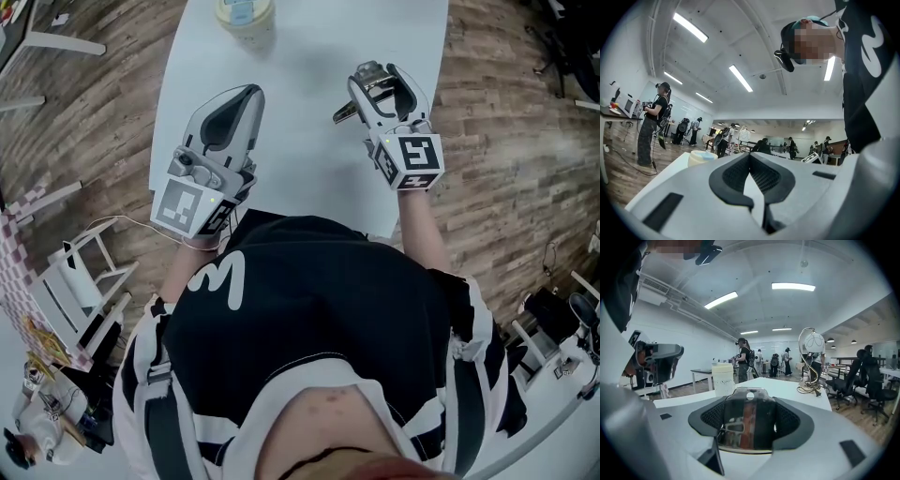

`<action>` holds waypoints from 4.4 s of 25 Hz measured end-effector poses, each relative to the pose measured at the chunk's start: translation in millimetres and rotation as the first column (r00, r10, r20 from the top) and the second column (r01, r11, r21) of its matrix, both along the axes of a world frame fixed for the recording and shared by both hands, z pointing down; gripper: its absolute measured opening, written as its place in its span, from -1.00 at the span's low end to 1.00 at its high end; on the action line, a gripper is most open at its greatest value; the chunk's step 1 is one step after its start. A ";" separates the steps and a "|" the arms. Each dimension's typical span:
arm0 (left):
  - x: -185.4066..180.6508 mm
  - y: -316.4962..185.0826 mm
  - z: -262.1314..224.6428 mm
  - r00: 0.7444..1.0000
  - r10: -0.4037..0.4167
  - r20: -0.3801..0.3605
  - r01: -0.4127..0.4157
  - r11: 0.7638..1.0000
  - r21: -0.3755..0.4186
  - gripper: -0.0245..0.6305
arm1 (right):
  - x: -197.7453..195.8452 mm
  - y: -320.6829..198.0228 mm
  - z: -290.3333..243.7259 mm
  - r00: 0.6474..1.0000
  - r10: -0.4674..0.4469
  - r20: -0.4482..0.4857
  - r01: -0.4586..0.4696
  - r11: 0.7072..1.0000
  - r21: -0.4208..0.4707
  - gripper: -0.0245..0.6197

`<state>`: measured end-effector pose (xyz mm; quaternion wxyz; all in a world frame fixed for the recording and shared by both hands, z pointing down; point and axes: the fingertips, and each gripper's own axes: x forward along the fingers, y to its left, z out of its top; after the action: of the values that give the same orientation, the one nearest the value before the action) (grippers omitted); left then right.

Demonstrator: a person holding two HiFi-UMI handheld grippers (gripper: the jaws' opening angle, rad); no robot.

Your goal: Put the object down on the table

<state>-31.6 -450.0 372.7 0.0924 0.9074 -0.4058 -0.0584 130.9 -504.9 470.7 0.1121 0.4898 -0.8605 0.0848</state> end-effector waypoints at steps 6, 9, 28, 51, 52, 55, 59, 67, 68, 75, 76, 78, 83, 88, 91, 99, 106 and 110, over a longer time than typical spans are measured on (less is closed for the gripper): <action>-3.6 0.6 4.7 1.000 -0.005 0.008 0.005 1.000 -0.008 -0.91 | -2.5 -1.6 17.2 1.000 -0.004 -0.018 0.004 1.000 -0.028 0.01; -6.5 -0.5 7.7 1.000 -0.011 0.000 0.011 1.000 -0.020 -0.91 | -5.3 -3.6 24.4 1.000 -0.010 -0.025 0.009 0.999 -0.038 0.01; -5.7 -6.4 8.3 0.999 -0.011 -0.040 0.010 0.999 -0.036 -0.91 | -5.8 -11.1 63.8 0.995 -0.016 -0.099 0.006 0.995 -0.096 0.01; -13.8 -7.0 17.4 1.000 -0.025 -0.002 0.025 0.998 -0.049 -0.91 | -5.4 -12.0 85.0 0.986 -0.027 -0.162 0.008 0.993 -0.116 0.01; -13.5 -6.9 17.2 1.000 -0.024 -0.004 0.023 0.999 -0.049 -0.91 | -5.4 -12.3 85.7 0.986 -0.026 -0.163 0.007 0.993 -0.120 0.01; -12.5 -6.7 16.1 1.000 -0.025 -0.017 0.024 0.998 -0.055 -0.91 | -4.7 -12.3 88.0 0.986 -0.025 -0.166 0.002 0.991 -0.133 0.01; -14.0 -6.2 16.9 0.999 -0.025 -0.021 0.024 0.998 -0.059 -0.91 | -5.5 -11.8 88.9 0.986 -0.027 -0.165 0.003 0.990 -0.141 0.01; -15.5 -8.7 17.4 0.999 -0.028 -0.021 0.027 0.998 -0.062 -0.91 | -6.0 -14.7 93.7 0.984 -0.027 -0.178 -0.003 0.986 -0.167 0.01; -15.9 -9.3 17.8 0.999 -0.028 -0.023 0.026 0.998 -0.064 -0.91 | -6.7 -15.4 93.9 0.984 -0.028 -0.178 -0.002 0.986 -0.169 0.01; -14.1 -8.9 21.1 1.000 -0.024 -0.018 0.023 0.998 -0.063 -0.91 | -6.1 -16.8 100.3 0.982 -0.034 -0.187 -0.005 0.979 -0.202 0.01; -14.3 -9.2 20.8 0.999 -0.026 -0.019 0.025 0.998 -0.063 -0.91 | -5.9 -17.2 100.5 0.981 -0.034 -0.189 -0.006 0.979 -0.205 0.01; -14.8 -9.7 20.0 0.999 -0.031 -0.022 0.030 0.998 -0.062 -0.91 | -5.5 -18.0 100.4 0.981 -0.033 -0.191 -0.008 0.978 -0.208 0.01; -15.4 -10.3 19.8 0.999 -0.036 -0.028 0.035 0.997 -0.067 -0.91 | -6.6 -20.0 101.9 0.979 -0.037 -0.201 -0.009 0.975 -0.223 0.01; -12.0 -10.3 21.8 0.999 -0.034 -0.027 0.033 0.997 -0.067 -0.91 | -5.2 -20.9 107.0 0.974 -0.043 -0.221 -0.013 0.969 -0.245 0.01; -11.4 -10.3 22.1 0.999 -0.037 -0.028 0.035 0.997 -0.068 -0.91 | -5.0 -21.7 108.5 0.972 -0.046 -0.231 -0.014 0.967 -0.253 0.01; -11.4 -10.3 23.9 0.999 -0.033 -0.032 0.030 0.997 -0.073 -0.91 | -6.3 -22.2 111.2 0.967 -0.050 -0.251 -0.020 0.963 -0.269 0.01; -13.3 -9.9 24.9 0.998 -0.033 -0.044 0.029 0.996 -0.082 -0.91 | -6.0 -22.5 114.0 0.961 -0.055 -0.270 -0.024 0.959 -0.282 0.01; -14.5 -9.4 23.8 0.998 -0.038 -0.048 0.034 0.996 -0.078 -0.91 | -5.9 -22.7 115.9 0.959 -0.056 -0.278 -0.028 0.957 -0.288 0.01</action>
<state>-46.1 -459.4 396.5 0.1363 0.8939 -0.4218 -0.0670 125.0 -527.6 586.5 0.3048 0.4690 -0.8173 0.1380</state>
